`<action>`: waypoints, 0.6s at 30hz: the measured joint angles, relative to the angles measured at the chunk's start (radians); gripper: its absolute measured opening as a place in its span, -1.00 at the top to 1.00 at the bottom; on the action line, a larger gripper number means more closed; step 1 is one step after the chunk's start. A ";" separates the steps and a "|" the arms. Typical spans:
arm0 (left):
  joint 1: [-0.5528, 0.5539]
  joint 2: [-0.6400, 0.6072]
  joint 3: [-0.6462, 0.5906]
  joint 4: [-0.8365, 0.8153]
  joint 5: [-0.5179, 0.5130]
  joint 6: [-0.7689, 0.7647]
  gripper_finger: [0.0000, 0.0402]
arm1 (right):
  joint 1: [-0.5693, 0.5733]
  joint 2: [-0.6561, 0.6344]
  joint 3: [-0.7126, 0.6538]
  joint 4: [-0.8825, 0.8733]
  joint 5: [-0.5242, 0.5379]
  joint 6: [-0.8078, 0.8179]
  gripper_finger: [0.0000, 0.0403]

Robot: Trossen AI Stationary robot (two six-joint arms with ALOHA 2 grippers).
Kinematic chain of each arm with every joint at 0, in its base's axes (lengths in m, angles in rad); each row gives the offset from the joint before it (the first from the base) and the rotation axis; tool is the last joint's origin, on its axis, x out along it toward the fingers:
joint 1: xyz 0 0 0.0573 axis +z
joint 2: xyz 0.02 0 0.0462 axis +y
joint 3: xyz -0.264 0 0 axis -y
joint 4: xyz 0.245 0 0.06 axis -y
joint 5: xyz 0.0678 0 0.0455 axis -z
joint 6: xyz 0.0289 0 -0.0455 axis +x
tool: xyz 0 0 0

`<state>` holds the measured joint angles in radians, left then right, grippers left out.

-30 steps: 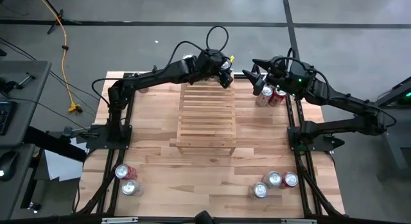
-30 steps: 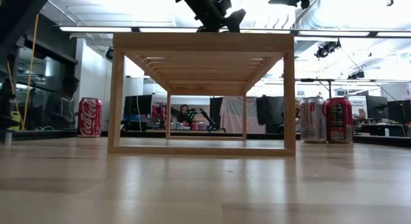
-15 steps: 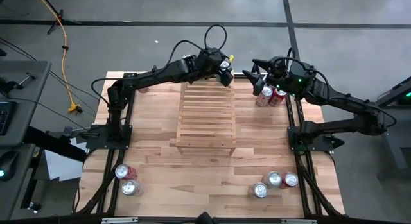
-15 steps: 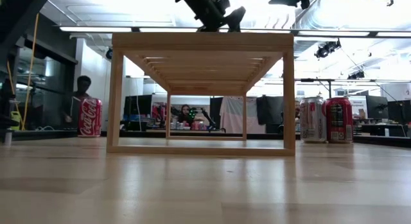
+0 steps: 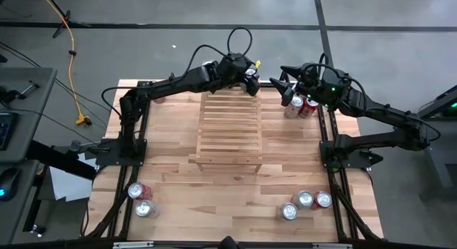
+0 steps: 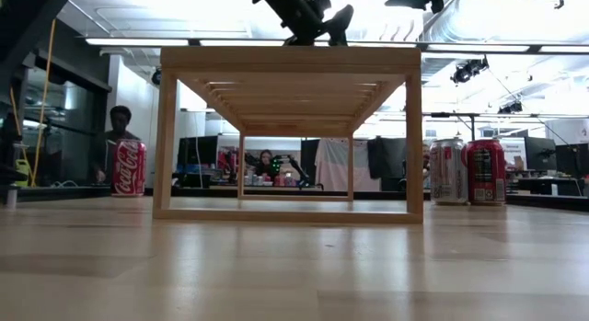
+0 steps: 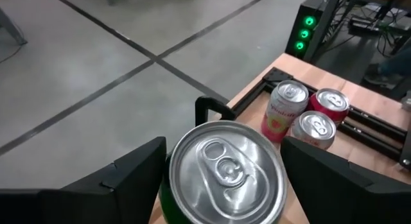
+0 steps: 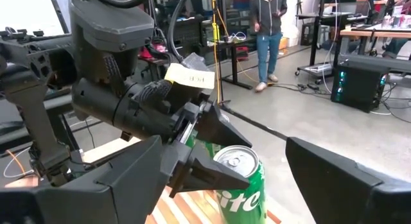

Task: Place canned beverage on shelf
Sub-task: Put the green soda can on the shelf aligned with the other green soda cans

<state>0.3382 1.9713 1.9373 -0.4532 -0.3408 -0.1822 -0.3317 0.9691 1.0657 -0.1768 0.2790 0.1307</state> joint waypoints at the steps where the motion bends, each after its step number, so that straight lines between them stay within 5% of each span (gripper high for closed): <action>1: 0.000 -0.002 0.000 0.003 0.001 0.000 -0.48 | 0.000 0.000 0.000 0.000 0.000 0.000 -0.57; 18: 0.001 -0.007 0.000 0.065 0.003 0.047 -0.48 | 0.000 0.000 0.000 0.000 0.000 0.000 -0.57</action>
<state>0.3395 1.9641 1.9369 -0.3883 -0.3380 -0.1349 -0.3317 0.9695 1.0657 -0.1768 0.2787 0.1303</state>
